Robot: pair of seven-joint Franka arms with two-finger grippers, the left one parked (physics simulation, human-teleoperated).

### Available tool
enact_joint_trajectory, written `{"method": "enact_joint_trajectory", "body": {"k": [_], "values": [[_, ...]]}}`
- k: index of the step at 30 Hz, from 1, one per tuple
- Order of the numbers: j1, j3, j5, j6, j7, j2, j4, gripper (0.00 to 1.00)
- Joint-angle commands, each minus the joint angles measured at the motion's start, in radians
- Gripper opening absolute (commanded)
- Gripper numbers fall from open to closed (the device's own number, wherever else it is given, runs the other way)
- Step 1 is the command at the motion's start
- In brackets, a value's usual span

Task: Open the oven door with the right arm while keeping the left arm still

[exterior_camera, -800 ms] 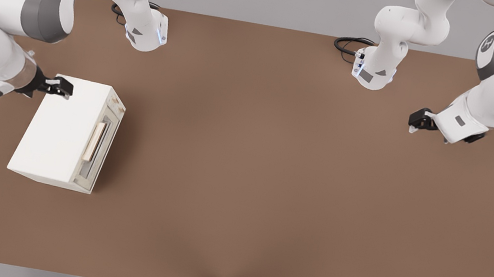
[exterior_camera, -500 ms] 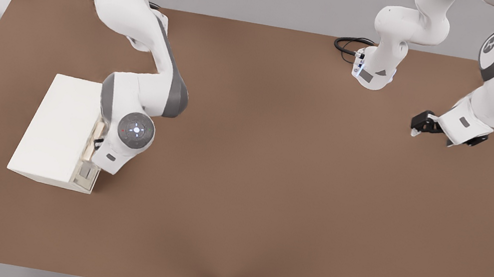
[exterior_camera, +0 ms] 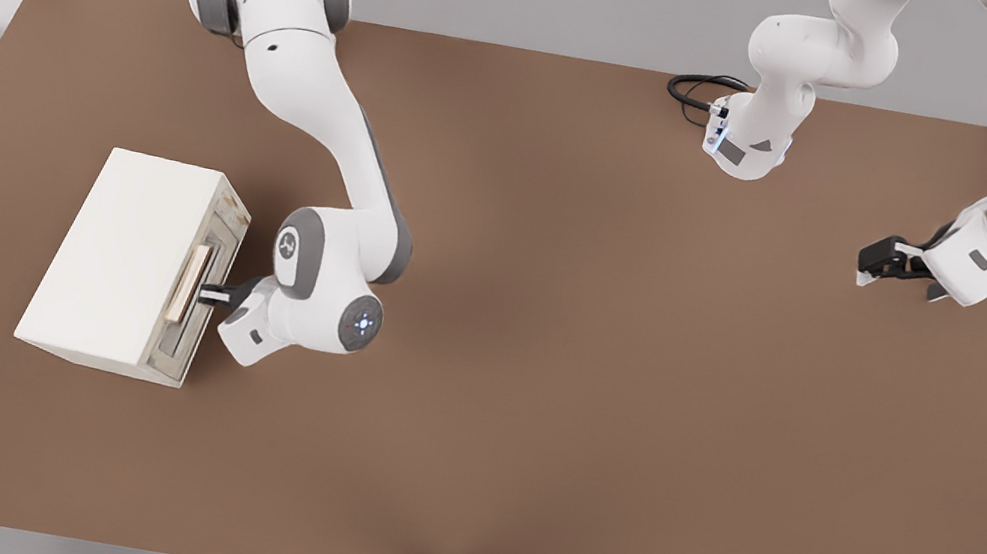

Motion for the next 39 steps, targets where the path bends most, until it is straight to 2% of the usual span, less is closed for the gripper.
{"method": "enact_joint_trajectory", "body": {"k": [1,5,14,20,39], "values": [[-0.014,-0.002,-0.025,-0.013,0.161,0.0,0.003,0.21],[-0.085,0.002,-0.025,0.064,0.157,0.003,-0.072,0.21],[-0.091,0.003,-0.024,0.141,0.153,0.046,-0.086,0.21],[-0.082,0.009,-0.022,0.127,0.211,-0.006,-0.204,0.21],[-0.082,0.012,-0.025,0.118,0.202,0.005,-0.253,0.21]]}}
